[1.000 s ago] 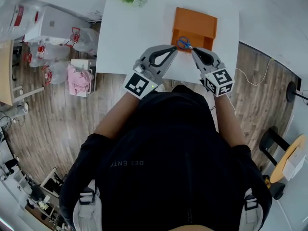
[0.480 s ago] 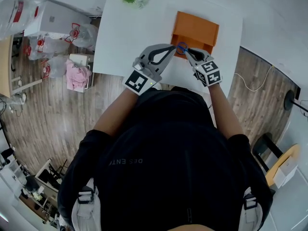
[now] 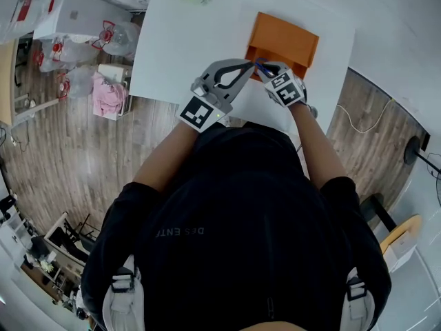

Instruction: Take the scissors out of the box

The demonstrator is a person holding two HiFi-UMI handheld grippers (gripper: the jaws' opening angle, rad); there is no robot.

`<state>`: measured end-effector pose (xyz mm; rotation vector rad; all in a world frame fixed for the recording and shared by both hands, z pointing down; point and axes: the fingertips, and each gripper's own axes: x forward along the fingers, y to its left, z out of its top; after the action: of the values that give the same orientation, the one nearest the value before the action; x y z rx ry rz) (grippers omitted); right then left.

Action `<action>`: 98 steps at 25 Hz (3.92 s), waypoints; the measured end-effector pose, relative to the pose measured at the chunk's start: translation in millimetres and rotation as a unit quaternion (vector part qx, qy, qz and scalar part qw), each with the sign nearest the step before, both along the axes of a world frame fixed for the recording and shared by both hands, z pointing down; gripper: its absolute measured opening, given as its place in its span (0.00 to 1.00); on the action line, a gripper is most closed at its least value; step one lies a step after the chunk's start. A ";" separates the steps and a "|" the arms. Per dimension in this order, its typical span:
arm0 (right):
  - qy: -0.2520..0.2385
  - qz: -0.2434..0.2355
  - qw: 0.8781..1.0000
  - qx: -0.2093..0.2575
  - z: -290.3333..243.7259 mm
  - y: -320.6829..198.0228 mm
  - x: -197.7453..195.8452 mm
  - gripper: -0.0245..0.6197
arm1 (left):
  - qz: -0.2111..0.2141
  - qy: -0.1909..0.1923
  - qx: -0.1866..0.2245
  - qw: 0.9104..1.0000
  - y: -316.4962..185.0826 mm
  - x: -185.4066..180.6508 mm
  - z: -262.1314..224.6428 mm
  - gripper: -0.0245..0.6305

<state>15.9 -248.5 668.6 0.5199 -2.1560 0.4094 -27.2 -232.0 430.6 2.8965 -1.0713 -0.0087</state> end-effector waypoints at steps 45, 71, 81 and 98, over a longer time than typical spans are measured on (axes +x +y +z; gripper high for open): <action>0.031 0.012 0.999 0.007 19.2 -16.4 9.6 0.18 | -0.039 -0.002 -0.007 0.999 10.7 -10.9 -4.9 0.07; -0.269 0.100 0.945 0.158 -227.6 12.1 37.9 0.18 | 0.006 -0.019 0.037 0.999 27.2 12.9 -57.4 0.07; -0.345 0.101 0.905 0.227 -299.8 44.1 54.2 0.18 | 0.053 -0.007 0.053 0.997 36.2 31.3 -83.3 0.07; -0.360 0.107 0.885 0.275 -349.7 62.5 61.5 0.18 | 0.094 -0.013 0.062 0.994 43.3 51.2 -100.1 0.07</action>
<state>77.4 -186.0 318.9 1.0593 -2.9697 0.0904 24.0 -188.7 330.5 3.1060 -0.8250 -0.0320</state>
